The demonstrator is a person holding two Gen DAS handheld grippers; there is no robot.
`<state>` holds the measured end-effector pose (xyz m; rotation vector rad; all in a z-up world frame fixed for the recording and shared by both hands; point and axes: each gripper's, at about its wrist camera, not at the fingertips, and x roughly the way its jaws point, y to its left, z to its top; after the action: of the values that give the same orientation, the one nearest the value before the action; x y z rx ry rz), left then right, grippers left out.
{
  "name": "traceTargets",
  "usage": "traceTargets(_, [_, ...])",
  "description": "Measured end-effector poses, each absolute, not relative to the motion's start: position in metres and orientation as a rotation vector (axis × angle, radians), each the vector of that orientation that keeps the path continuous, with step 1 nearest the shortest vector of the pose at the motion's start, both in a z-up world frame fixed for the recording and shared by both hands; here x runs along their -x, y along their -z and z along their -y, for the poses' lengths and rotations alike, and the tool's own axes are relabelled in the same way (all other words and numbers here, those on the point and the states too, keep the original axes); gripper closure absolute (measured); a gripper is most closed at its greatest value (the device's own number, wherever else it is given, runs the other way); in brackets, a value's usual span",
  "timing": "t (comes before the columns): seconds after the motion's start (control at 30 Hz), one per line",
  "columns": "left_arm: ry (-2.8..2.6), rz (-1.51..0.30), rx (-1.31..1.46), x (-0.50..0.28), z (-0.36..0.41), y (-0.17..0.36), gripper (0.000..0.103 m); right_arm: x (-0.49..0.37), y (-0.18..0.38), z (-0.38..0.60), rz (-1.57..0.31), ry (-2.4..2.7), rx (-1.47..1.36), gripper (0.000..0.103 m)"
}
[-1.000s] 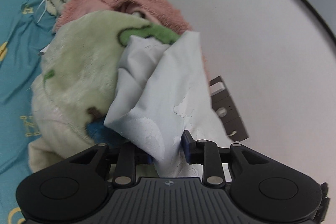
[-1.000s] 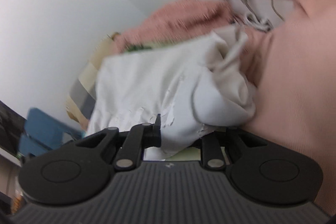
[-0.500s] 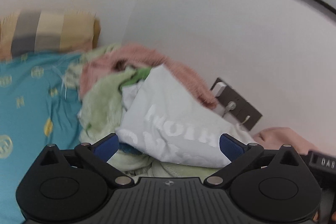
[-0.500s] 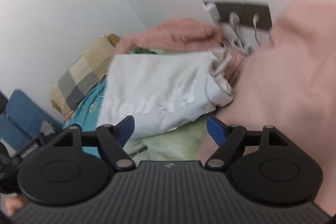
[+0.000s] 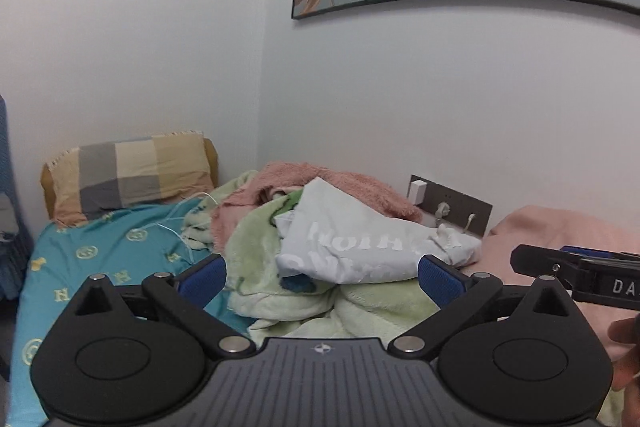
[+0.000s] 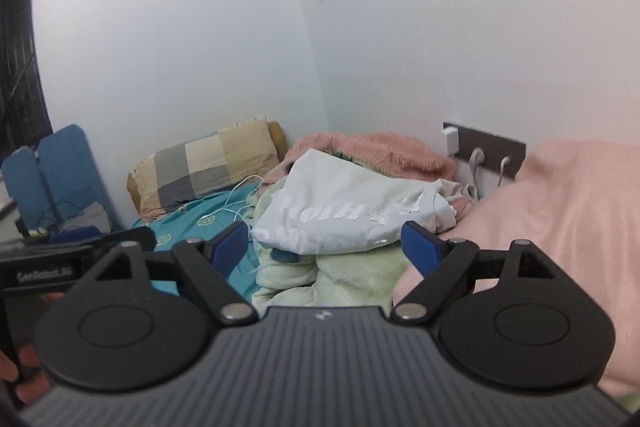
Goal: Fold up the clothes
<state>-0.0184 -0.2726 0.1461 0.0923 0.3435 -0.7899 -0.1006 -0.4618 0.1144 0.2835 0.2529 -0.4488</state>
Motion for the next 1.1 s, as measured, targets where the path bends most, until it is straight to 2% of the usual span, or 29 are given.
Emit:
traceTargets(0.53, [0.797, -0.217, -0.092, 0.086, 0.223, -0.144, 0.000, 0.137, -0.105, 0.400, -0.172, 0.534, -0.170, 0.018])
traceTargets(1.1, [0.791, -0.211, -0.062, 0.084, 0.215, -0.143, 0.000, 0.137, -0.104, 0.387, -0.167, 0.544, -0.148, 0.018])
